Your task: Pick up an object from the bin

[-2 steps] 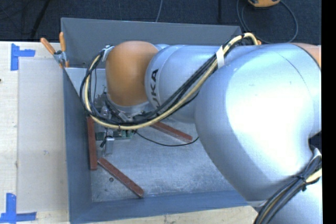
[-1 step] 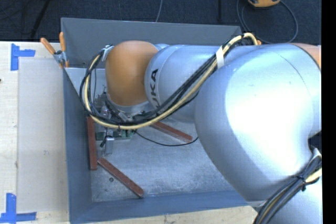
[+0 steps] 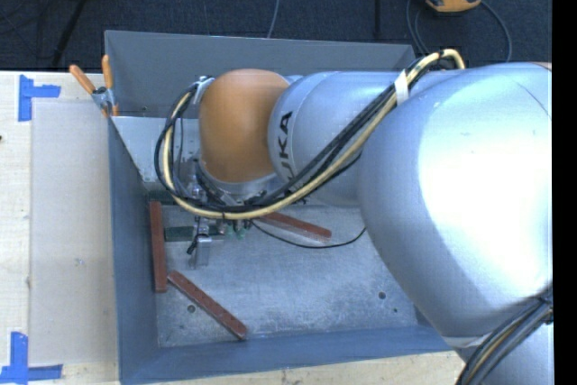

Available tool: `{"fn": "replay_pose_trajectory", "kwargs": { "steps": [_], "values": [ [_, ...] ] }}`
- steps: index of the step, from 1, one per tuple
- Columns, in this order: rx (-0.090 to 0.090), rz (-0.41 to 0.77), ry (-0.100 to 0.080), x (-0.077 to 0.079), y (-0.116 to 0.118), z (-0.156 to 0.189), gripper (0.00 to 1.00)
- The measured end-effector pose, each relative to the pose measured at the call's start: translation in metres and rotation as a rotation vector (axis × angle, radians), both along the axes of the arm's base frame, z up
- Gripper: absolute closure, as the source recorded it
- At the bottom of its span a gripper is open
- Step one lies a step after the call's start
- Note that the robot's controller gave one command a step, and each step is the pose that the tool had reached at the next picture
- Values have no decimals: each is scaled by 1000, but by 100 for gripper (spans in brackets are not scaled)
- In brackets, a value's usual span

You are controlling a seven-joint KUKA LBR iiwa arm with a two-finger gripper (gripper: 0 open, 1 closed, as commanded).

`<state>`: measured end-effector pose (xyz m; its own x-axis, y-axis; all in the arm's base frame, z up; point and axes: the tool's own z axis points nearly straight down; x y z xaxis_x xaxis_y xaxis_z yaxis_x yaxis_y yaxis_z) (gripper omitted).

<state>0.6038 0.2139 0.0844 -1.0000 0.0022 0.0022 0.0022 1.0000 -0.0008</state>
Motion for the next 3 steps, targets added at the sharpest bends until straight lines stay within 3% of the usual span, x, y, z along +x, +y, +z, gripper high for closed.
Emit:
{"fn": "replay_pose_trajectory", "kwargs": {
  "steps": [1,2,3],
  "values": [
    [1,252,-2,8,-3,-15,100],
    [1,251,-2,8,-3,-15,100],
    [0,273,3,3,-3,45,100]
  ]
}}
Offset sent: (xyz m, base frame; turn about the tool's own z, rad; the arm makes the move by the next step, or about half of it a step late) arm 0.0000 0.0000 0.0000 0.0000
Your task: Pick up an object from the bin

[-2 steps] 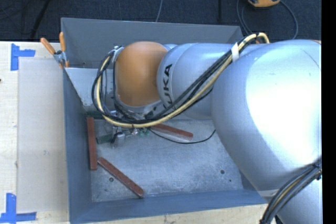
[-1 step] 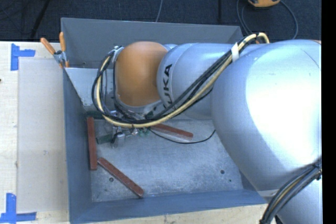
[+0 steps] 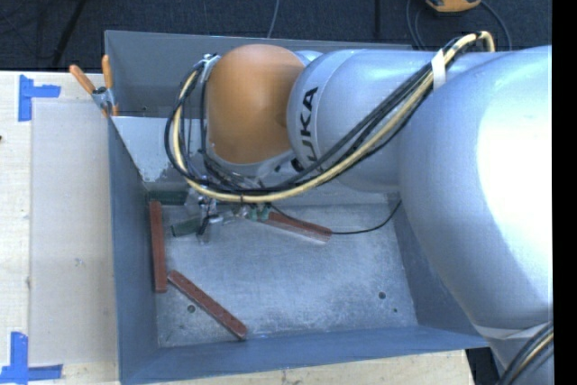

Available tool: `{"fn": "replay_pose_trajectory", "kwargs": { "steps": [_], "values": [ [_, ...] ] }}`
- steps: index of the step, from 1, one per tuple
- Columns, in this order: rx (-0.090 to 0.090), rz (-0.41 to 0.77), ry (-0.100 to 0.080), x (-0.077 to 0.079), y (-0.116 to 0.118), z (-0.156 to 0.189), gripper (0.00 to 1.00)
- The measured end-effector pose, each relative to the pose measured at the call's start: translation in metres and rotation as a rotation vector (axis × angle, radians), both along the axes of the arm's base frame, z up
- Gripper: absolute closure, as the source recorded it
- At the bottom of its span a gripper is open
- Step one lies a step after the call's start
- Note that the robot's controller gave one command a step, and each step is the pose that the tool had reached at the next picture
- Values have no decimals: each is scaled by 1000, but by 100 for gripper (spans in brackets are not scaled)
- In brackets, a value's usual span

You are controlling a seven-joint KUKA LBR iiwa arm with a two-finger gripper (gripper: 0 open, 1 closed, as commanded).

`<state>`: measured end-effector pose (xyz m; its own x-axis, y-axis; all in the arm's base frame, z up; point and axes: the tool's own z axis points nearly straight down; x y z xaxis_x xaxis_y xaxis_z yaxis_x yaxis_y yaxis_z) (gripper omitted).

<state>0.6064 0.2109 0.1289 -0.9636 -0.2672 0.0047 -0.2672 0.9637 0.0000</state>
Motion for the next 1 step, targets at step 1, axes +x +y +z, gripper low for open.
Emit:
{"fn": "replay_pose_trajectory", "kwargs": {
  "steps": [1],
  "values": [
    [2,2,-6,-25,0,118,100]
  ]
}}
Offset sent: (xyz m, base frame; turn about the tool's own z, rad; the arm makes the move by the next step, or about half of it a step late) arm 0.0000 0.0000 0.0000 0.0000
